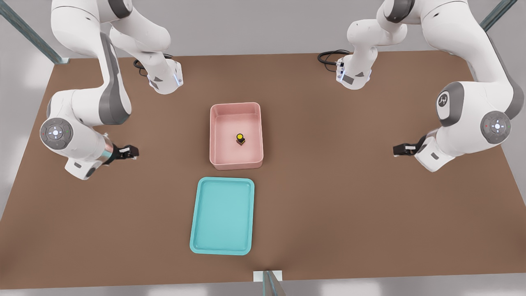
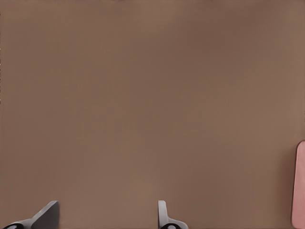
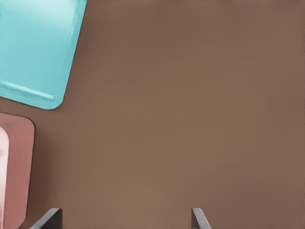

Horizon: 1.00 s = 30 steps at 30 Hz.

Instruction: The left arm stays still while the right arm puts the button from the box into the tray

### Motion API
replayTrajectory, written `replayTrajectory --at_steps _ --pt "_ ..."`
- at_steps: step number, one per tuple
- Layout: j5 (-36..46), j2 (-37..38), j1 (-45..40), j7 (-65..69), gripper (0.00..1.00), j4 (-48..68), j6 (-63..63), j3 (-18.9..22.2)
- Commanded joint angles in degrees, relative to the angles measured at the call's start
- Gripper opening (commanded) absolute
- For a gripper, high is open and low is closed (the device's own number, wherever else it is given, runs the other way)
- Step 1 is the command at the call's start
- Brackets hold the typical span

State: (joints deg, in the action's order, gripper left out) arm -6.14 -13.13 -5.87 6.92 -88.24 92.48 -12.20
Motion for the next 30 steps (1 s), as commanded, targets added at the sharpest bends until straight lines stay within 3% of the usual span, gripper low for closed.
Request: replayTrajectory --at_steps 1,4,8,14,16,22,27,30 --pt "-0.19 0.04 -0.01 6.44 1.0 -0.01 7.28 0.07" --pt "-0.19 0.04 0.86 1.01 1.0 -0.44 7.28 -0.37" --pt "0.69 -0.93 16.85 -33.97 1.0 -0.53 7.19 -0.54" --pt "2.8 -4.0 28.9 -63.34 1.0 -0.36 9.38 -0.81" --pt "3.68 -3.66 30.75 -75.56 1.0 -5.89 15.0 -1.16" --pt "2.89 -1.37 31.01 -76.62 1.0 -16.97 26.34 -8.8" --pt "-4.32 -9.54 33.12 -75.39 1.0 -17.14 31.36 -10.21" --pt "-5.46 -11.39 33.12 -62.38 1.0 -17.14 31.18 -11.09"
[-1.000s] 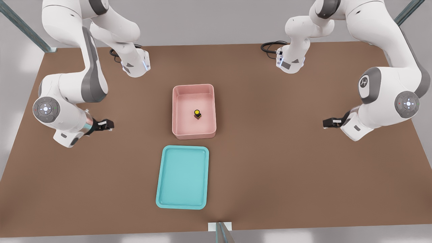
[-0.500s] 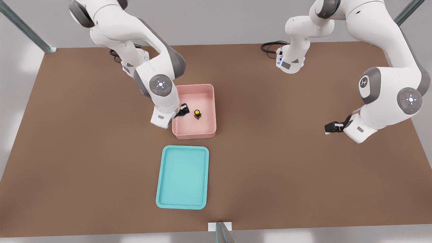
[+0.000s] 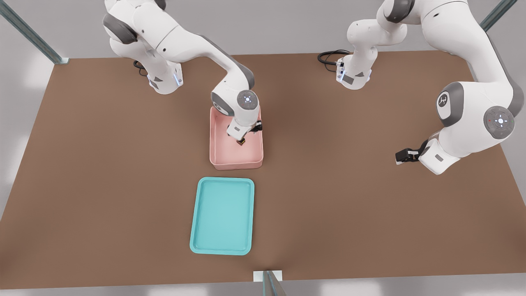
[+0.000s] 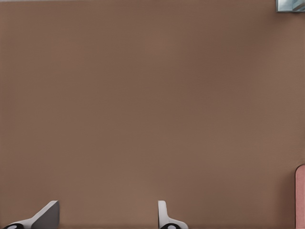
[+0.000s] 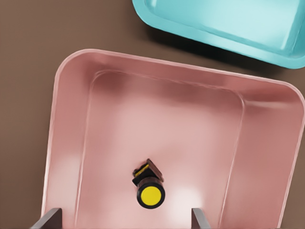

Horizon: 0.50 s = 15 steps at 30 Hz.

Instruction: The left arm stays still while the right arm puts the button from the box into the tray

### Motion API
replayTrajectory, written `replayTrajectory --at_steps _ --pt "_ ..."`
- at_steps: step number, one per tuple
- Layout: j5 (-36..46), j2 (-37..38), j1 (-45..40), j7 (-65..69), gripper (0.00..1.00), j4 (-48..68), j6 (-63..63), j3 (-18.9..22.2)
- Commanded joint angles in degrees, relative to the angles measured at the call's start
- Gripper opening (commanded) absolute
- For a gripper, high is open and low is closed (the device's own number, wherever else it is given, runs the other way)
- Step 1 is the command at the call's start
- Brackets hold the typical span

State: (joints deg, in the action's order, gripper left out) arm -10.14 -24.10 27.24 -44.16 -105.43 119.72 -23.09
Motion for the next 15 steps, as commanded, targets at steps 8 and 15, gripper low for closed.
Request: replayTrajectory --at_steps 8,15 --pt "-5.42 1.16 -9.66 -4.53 1.0 -9.09 8.95 -10.93" --pt "-10.34 -2.01 -11.42 -4.45 1.0 -10.93 11.59 -11.45"
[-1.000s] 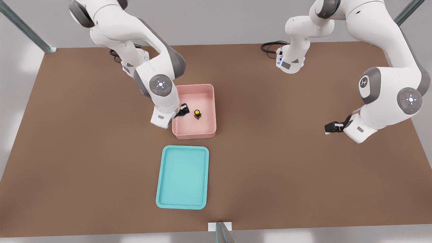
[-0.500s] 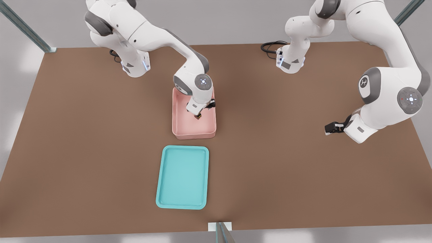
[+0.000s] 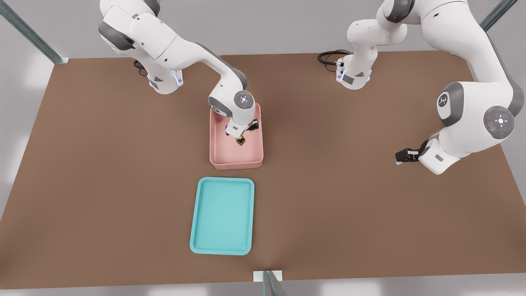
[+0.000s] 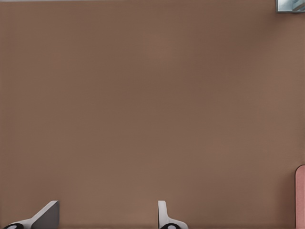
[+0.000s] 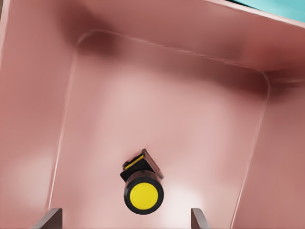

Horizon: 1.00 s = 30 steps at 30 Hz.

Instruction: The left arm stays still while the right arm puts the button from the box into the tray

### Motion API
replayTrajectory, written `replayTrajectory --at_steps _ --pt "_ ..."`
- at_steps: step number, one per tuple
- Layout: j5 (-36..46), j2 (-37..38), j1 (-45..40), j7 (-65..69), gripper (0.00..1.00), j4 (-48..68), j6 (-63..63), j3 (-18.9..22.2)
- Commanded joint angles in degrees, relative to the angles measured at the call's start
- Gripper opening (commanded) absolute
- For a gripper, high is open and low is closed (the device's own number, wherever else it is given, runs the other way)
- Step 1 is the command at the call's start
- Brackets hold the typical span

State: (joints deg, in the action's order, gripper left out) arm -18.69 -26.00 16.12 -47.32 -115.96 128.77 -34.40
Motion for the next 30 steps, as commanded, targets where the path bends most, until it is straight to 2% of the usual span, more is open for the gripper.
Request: replayTrajectory --at_steps 1,12,14,18,25,30 --pt "-2.4 -0.19 -1.0 -1.37 1.0 -1.11 3.94 -0.49" --pt "-2.58 -2.39 -1.97 -1.98 1.0 -4.18 11.15 -0.67" --pt "-4.95 -2.39 -6.8 -2.07 1.0 -5.5 11.15 -4.27" --pt "-5.04 -2.91 -7.07 -1.98 0.98 -5.76 11.94 -4.54" --pt "-7.06 -4.58 -7.94 -1.98 0.85 -5.85 12.38 -4.45" --pt "-7.15 -4.49 -8.21 -1.98 0.67 -6.12 12.03 -4.54"
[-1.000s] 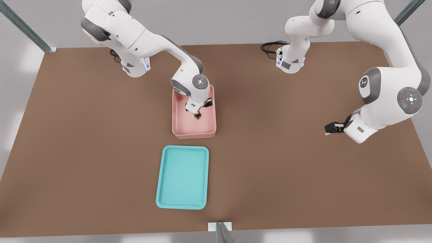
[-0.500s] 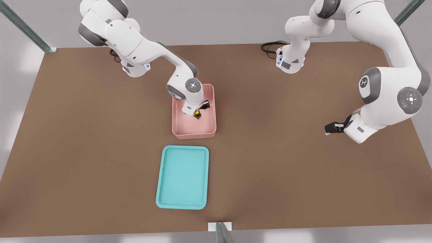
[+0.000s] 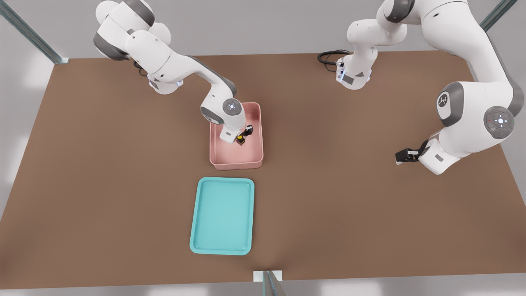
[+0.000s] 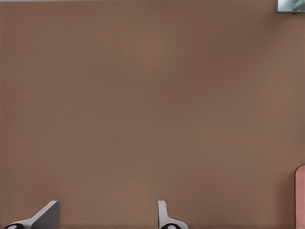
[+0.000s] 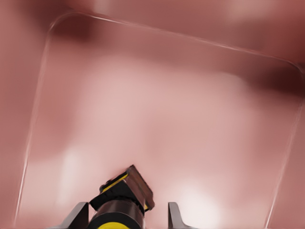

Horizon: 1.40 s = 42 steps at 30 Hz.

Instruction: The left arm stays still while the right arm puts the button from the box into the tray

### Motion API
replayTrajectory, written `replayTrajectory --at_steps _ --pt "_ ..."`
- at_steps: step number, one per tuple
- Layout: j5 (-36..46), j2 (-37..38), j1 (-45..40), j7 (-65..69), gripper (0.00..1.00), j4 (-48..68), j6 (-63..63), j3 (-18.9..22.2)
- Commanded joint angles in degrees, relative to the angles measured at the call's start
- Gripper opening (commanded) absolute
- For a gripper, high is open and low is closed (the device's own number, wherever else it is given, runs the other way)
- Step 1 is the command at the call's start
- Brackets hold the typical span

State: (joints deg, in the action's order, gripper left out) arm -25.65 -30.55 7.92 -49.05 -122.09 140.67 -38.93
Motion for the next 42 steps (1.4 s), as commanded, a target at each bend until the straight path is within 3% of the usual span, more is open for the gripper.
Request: replayTrajectory --at_steps 1,3,8,10,19,23,28,33,42 --pt "-0.1 0.14 -0.19 -0.26 0.65 0.01 -0.13 -0.27" --pt "-0.1 0.14 -0.27 -0.35 0.59 0.01 -0.13 -0.35" --pt "-0.1 0.58 -0.62 -0.79 0.56 0.1 -0.57 -0.53" --pt "-0.1 0.67 -2.47 -0.88 0.56 0.1 -1.19 -2.81" --pt "-0.01 1.28 -2.47 -2.46 0.41 0.1 -1.98 -2.9" --pt "0.16 1.98 -5.37 -2.63 0.4 0.1 -3.3 -5.98" --pt "0.16 3.22 -20.75 -2.37 0.4 0.27 -9.36 -20.04" --pt "-0.1 3.3 -30.33 -2.28 0.4 1.5 -11.21 -26.98" --pt "-3.88 0.06 -35.95 -1.05 0.4 10.82 -15.78 -26.55"
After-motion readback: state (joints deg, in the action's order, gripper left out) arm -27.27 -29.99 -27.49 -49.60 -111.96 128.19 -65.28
